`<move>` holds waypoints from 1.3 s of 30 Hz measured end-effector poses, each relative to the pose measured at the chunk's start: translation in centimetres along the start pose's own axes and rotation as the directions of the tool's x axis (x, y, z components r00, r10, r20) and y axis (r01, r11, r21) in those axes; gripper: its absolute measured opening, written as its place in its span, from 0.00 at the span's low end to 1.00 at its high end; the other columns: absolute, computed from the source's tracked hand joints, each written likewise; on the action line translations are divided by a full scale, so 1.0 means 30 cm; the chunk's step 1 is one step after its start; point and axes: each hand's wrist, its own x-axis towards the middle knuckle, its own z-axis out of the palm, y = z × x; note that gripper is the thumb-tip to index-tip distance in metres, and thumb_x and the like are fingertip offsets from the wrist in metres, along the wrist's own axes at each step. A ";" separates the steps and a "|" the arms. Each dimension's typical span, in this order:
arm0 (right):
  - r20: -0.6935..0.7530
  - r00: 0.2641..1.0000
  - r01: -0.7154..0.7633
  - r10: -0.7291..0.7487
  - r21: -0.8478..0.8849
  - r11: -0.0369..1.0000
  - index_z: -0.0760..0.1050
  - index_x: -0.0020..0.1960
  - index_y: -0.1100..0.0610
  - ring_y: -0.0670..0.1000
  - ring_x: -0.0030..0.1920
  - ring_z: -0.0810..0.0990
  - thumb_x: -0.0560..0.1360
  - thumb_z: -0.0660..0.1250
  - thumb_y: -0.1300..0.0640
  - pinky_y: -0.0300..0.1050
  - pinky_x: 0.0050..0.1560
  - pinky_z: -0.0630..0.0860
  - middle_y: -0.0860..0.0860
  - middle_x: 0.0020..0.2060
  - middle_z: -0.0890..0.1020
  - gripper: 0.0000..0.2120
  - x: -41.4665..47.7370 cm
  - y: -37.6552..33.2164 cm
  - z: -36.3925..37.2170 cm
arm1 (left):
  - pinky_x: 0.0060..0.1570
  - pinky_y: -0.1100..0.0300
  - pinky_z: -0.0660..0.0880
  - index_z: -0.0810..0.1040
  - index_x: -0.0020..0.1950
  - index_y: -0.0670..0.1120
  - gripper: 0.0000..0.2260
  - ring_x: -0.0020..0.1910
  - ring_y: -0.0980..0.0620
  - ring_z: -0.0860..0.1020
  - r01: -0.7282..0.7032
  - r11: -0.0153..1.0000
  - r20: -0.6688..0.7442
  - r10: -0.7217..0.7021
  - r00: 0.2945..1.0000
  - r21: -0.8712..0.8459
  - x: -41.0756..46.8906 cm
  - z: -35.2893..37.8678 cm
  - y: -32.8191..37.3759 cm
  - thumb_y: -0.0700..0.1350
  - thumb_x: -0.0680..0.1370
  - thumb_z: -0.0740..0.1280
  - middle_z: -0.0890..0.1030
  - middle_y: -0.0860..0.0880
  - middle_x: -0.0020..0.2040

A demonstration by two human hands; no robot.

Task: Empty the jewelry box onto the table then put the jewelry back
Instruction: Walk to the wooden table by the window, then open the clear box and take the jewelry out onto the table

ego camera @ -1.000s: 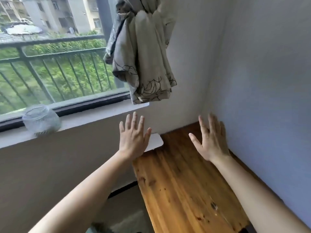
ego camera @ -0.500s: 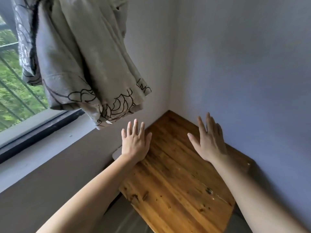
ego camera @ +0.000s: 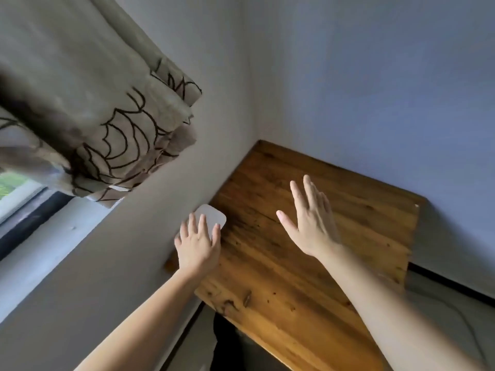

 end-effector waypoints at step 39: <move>-0.122 0.850 -0.367 0.513 0.560 0.742 0.55 0.78 0.44 0.50 0.75 0.65 0.78 0.58 0.34 0.50 0.69 0.68 0.45 0.78 0.63 0.32 -0.501 -0.164 0.822 | 0.73 0.52 0.58 0.71 0.70 0.46 0.23 0.79 0.47 0.55 -0.637 0.523 -0.374 0.525 0.764 -0.567 -0.051 0.659 -0.294 0.54 0.79 0.66 0.65 0.43 0.77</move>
